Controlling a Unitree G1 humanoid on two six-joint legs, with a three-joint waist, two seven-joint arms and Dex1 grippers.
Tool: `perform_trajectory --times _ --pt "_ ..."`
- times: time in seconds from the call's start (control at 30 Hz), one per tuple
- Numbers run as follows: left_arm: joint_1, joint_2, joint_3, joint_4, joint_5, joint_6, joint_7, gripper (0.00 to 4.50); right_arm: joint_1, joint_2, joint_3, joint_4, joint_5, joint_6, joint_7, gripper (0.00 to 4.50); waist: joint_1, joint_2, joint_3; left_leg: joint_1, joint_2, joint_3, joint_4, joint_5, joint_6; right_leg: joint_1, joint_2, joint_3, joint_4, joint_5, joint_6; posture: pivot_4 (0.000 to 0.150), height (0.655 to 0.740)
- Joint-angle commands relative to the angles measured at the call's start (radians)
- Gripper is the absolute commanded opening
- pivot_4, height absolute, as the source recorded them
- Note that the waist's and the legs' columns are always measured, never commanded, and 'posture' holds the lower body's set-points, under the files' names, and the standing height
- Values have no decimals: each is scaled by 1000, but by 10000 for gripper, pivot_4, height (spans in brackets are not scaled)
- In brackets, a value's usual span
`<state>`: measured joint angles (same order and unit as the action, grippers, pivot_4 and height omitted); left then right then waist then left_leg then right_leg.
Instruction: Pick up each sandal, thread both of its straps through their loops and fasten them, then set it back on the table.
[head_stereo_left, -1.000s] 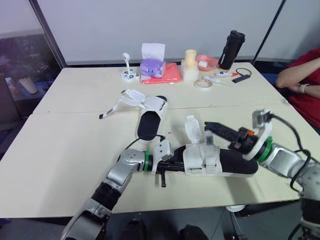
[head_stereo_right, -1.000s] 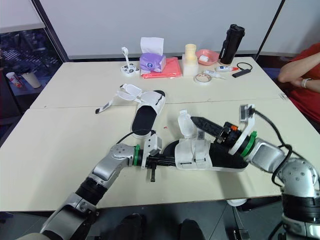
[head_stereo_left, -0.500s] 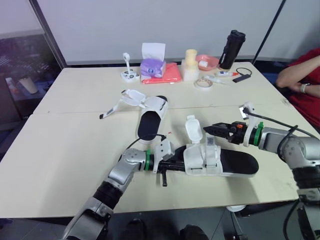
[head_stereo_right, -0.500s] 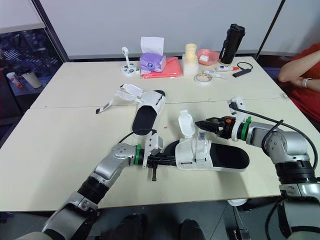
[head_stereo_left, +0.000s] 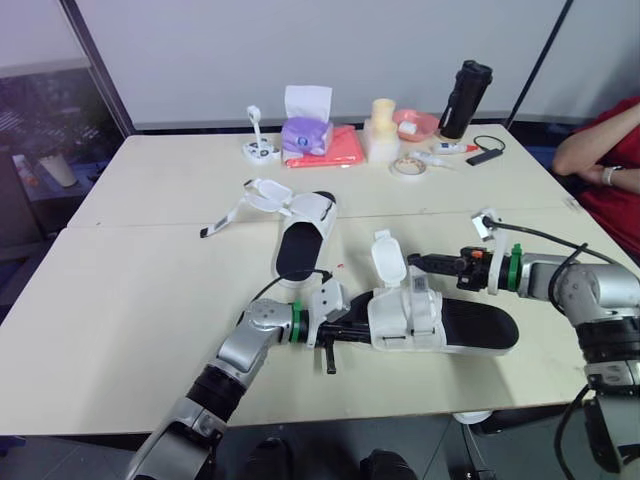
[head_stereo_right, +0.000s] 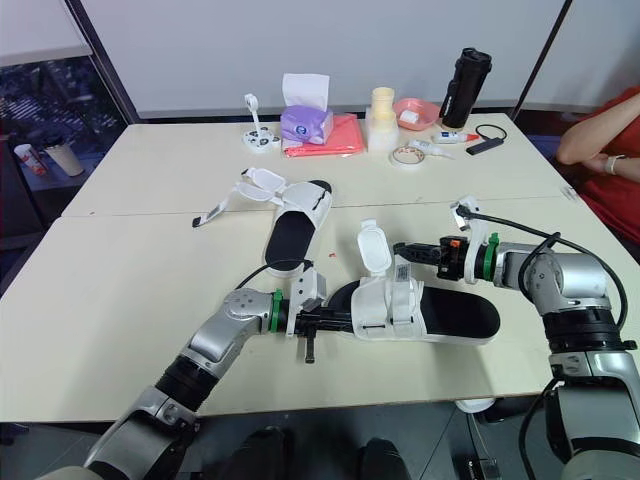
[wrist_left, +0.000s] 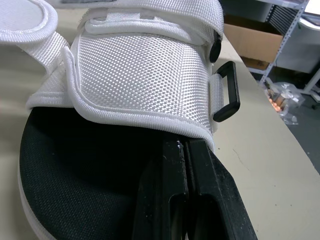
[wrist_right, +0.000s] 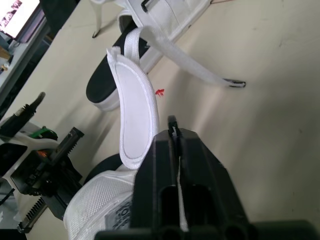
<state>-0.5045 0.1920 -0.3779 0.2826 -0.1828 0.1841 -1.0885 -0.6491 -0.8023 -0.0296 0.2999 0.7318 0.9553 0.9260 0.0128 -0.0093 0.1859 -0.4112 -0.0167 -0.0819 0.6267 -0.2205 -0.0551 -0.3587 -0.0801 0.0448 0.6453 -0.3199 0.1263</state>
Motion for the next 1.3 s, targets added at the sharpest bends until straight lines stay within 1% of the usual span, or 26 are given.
perform_trajectory --times 0.03,0.1,0.2,0.47,0.63,0.73,0.83,1.03,1.07,1.17,1.3 --pt "23 7 -26 44 48 21 30 0 -6 11 -90 -45 31 -2 18 446 0 0 0 0 0 0 0 0 0 0 0 0 0 0 0 1500 7400" --pt "23 8 -26 45 48 22 28 0 -2 26 -110 -44 30 -2 8 446 -1 0 0 0 0 0 0 0 0 0 0 0 0 0 0 1500 7400" --pt "23 8 -27 46 48 22 26 0 10 41 -100 -37 -9 -16 -12 446 0 0 0 0 0 0 0 0 0 0 0 0 0 0 0 1500 7400" --pt "21 11 -29 47 50 20 26 0 47 36 26 -57 -157 -53 2 446 -2 0 0 0 -1 0 0 0 0 0 0 0 0 0 0 1500 7400" --pt "20 12 -26 49 49 20 27 0 53 14 123 -55 -284 -101 2 446 -3 0 0 1 -1 -1 0 0 0 1 0 0 0 0 1 1500 7400" --pt "21 12 -26 50 49 19 28 0 57 9 141 -55 -314 -121 21 446 -3 -1 -1 2 -1 -1 0 0 0 1 0 0 0 0 1 1500 7400" --pt "22 11 -26 50 48 18 29 0 58 13 127 -63 -313 -132 44 9596 -2 -1 -1 2 -1 -1 0 0 0 2 0 0 0 0 1 1500 7400" --pt "22 9 -27 53 48 16 31 0 40 21 80 -53 -326 -154 60 41240 -3 -1 -1 2 -1 -1 -1 0 0 1 0 0 0 0 1 1500 7400" --pt "22 9 -27 54 49 16 31 0 14 27 53 -25 -323 -153 46 43996 -4 -1 -1 2 -1 -1 -1 0 0 1 0 0 0 0 1 1500 7400" --pt "21 8 -28 57 50 13 30 0 -68 32 -21 70 -306 -150 26 43996 -5 0 0 2 -1 -1 -1 0 0 1 0 0 0 0 1 1500 7400" --pt "16 8 -28 67 53 6 31 0 -136 29 -60 135 -283 -147 61 43996 -2 0 0 2 -2 -1 -1 0 0 1 -1 0 0 0 1 1500 7400"
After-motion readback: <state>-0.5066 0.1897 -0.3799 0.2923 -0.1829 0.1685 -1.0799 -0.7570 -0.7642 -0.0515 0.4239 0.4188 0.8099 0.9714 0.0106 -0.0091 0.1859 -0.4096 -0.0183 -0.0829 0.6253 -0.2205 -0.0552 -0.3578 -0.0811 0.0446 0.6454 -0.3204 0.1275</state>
